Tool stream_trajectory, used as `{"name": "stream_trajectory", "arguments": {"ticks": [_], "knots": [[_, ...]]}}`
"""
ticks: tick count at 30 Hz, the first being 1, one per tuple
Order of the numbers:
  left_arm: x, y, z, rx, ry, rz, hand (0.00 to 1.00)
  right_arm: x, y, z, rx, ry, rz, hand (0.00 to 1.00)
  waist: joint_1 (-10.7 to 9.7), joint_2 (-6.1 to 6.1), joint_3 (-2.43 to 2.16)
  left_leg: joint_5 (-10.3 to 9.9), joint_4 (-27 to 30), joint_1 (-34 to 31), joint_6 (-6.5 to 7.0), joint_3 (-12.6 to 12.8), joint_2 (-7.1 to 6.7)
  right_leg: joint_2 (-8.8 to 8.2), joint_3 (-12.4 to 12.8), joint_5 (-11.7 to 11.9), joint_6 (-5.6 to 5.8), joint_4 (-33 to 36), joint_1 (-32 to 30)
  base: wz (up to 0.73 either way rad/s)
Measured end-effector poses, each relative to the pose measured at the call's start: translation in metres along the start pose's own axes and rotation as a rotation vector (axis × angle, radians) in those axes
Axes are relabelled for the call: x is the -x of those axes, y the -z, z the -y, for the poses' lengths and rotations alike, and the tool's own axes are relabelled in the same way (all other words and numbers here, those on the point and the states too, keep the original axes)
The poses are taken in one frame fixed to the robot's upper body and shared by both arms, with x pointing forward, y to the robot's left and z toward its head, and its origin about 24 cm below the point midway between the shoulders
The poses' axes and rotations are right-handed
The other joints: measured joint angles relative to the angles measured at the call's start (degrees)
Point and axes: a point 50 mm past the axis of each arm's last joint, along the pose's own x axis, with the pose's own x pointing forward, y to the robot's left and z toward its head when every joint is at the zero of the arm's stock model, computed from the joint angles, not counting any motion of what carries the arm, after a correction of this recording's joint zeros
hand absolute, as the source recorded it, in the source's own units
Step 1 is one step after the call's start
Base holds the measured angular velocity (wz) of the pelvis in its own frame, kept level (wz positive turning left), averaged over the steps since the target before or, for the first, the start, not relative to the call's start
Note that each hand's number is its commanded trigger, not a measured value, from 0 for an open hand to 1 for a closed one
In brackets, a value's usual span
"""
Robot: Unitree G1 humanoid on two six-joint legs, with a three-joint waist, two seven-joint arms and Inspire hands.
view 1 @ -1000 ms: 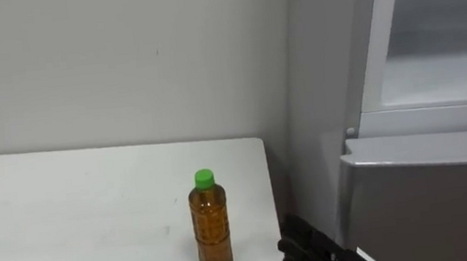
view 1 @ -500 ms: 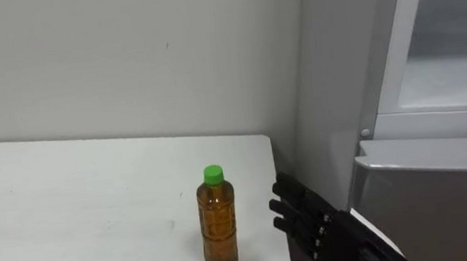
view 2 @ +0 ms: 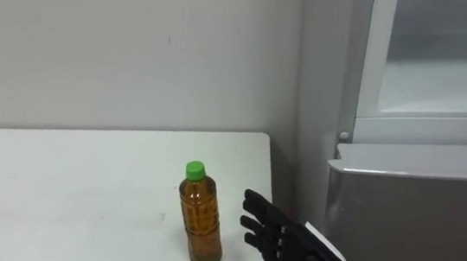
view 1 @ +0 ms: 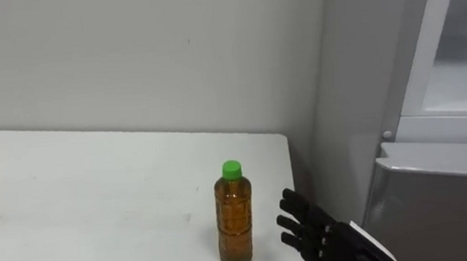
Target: Put the bottle in the upper fridge
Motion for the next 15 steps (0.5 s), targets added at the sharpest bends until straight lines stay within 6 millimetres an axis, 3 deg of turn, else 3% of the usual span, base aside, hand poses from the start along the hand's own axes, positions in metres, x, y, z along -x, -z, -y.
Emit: {"name": "stream_trajectory", "arguments": {"ticks": [3, 7, 15], "knots": [[0.0, 0.0, -0.001, 0.002, 0.002, -0.001, 0.0, -0.002, -0.002, 0.006, 0.006, 0.045, -0.004, 0.0, 0.52, -0.24, -0.12, 0.0, 0.59, -0.9, 0.0, -0.76, -0.06, -0.1, -0.65, 0.0, 0.0, -0.01, -0.35, 0.12], [0.001, -0.004, -0.002, -0.002, 0.0, 0.021, 0.0, -0.005, -0.002, 0.01, 0.006, 0.091, -0.008, 0.0, 1.14, 0.19, 0.19, 0.01, 1.14, -2.11, -0.02, -1.96, -0.15, -0.1, -1.74, 0.0, 0.0, -0.24, -0.5, 0.16], [0.0, -0.013, -0.004, -0.005, 0.001, 0.043, 0.0, -0.026, -0.009, 0.023, 0.024, 0.144, -0.022, 0.0, 2.31, -0.1, -0.1, 0.93, 1.74, -5.56, -0.1, -3.49, -0.39, -0.4, -3.27, 0.18, -0.3, 0.02, -3.0, 0.11]]}}
